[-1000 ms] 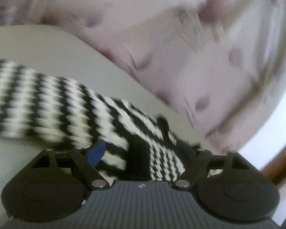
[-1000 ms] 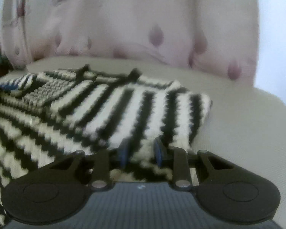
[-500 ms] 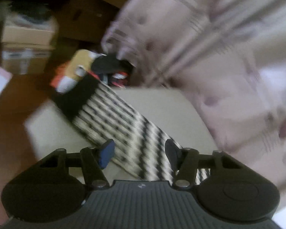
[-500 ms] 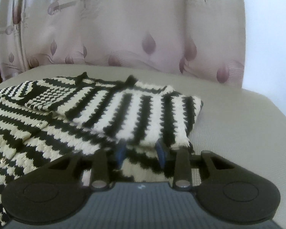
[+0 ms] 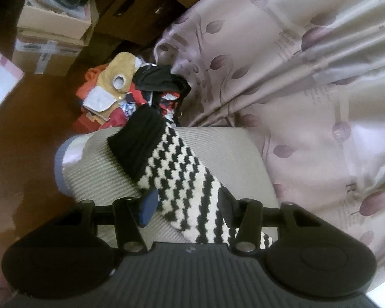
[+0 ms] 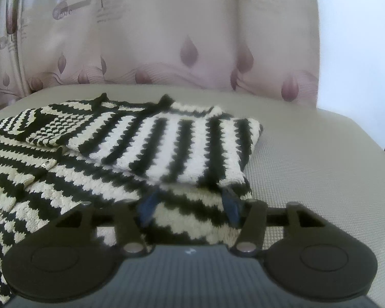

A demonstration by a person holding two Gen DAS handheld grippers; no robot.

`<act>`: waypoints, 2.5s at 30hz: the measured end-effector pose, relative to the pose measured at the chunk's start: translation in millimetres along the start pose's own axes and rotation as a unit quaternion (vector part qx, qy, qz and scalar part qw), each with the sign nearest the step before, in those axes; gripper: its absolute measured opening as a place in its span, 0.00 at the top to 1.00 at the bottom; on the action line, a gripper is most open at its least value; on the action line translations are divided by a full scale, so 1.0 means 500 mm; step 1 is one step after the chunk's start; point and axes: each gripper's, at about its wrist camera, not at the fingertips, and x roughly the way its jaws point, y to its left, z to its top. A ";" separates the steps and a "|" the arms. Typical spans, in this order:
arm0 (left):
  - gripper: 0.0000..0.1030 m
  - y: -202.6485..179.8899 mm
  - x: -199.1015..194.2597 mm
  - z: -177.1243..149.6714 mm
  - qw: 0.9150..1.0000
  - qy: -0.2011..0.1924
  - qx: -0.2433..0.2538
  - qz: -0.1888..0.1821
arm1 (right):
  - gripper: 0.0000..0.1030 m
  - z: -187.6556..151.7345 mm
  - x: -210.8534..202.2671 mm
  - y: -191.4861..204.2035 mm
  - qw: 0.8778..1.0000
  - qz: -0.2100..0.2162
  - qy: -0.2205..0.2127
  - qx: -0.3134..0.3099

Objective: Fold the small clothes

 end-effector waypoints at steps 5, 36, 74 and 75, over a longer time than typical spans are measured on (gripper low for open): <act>0.48 0.030 0.023 0.005 0.999 0.013 -0.042 0.014 | 0.46 -0.001 0.002 0.004 1.000 -0.002 0.000 -0.005; 0.95 -0.705 0.159 -0.416 0.938 0.094 0.216 -0.254 | 0.45 -0.018 -0.040 -0.066 0.990 0.059 -0.073 0.107; 0.09 -0.513 0.267 -0.628 0.897 0.113 0.370 -0.215 | 0.46 0.107 0.024 -0.093 0.991 0.078 -0.049 0.095; 0.09 -0.495 0.271 -0.615 0.903 0.108 0.362 -0.203 | 0.45 0.117 0.051 -0.093 0.993 0.067 -0.035 0.090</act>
